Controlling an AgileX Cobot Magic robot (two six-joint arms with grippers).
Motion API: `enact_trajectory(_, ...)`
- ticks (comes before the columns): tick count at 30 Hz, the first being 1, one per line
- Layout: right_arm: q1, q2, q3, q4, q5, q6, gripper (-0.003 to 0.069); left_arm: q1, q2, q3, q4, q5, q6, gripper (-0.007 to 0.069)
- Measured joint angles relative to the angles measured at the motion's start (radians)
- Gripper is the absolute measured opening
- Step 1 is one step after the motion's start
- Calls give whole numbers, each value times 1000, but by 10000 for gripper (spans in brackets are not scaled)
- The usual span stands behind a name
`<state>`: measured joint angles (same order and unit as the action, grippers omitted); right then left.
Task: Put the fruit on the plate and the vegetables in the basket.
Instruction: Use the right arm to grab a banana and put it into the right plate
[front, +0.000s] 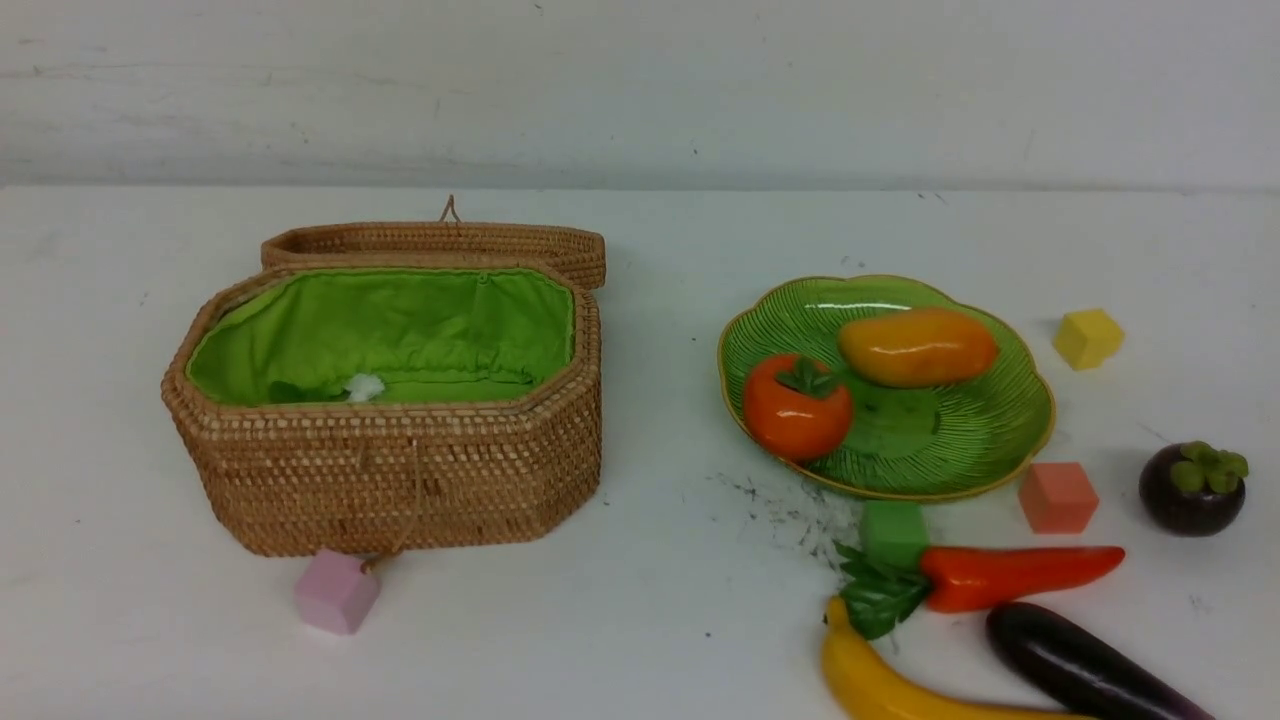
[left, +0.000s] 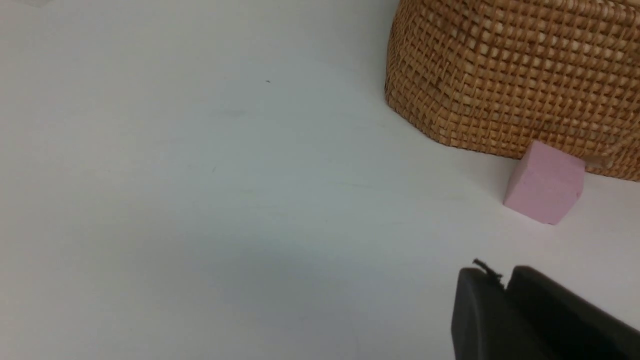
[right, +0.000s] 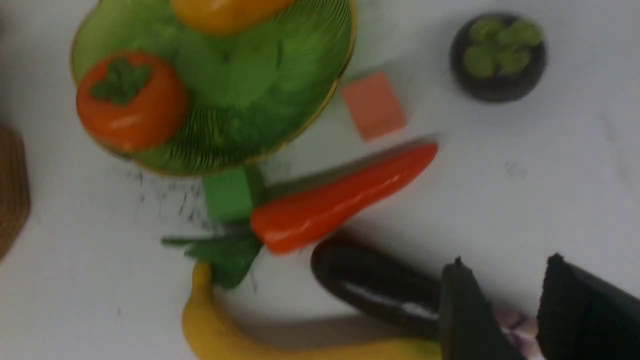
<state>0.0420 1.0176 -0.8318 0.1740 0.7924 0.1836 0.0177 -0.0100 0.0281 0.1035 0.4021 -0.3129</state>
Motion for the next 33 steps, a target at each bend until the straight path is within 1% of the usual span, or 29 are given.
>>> enact_trajectory(1,13,28,0,51,16,-80,245,0,0,0,0,0,0,72)
enact_trajectory(3,60,74,0,145,44,-278,246,0,0,0,0,0,0,75)
enact_trajectory(4,82,86,0,170,48,-346,247,0,0,0,0,0,0,75)
enact_trajectory(7,167,133,0,251,53,-517,266,0,0,0,0,0,0,78)
enact_trajectory(8,179,138,0,256,52,-534,272,0,0,0,0,0,0,79)
enact_trajectory(9,235,162,0,264,49,-582,300,0,0,0,0,0,0,81)
enact_trajectory(10,252,175,0,264,49,-592,312,0,0,0,0,0,0,82)
enact_trajectory(13,326,231,-7,253,58,-602,386,0,0,0,0,0,0,84)
enact_trajectory(14,356,268,-14,242,61,-607,424,0,0,0,0,0,0,85)
enact_trajectory(16,394,311,-27,219,63,-614,475,0,0,0,0,0,0,90)
enact_trajectory(19,455,385,-65,148,62,-618,556,0,0,0,0,0,0,92)
enact_trajectory(20,471,414,-82,106,62,-618,585,0,0,0,0,0,0,93)
enact_trajectory(21,481,438,-95,77,61,-618,598,0,0,0,0,0,0,92)
enact_trajectory(25,488,521,-123,-5,37,-618,605,0,0,0,0,0,0,97)
enact_trajectory(28,488,583,-127,-48,3,-618,576,0,0,0,0,0,0,104)
enact_trajectory(31,488,658,-131,-55,-34,-618,520,0,0,0,0,0,0,108)
enact_trajectory(33,488,708,-135,-48,-38,-618,459,0,0,0,0,0,0,112)
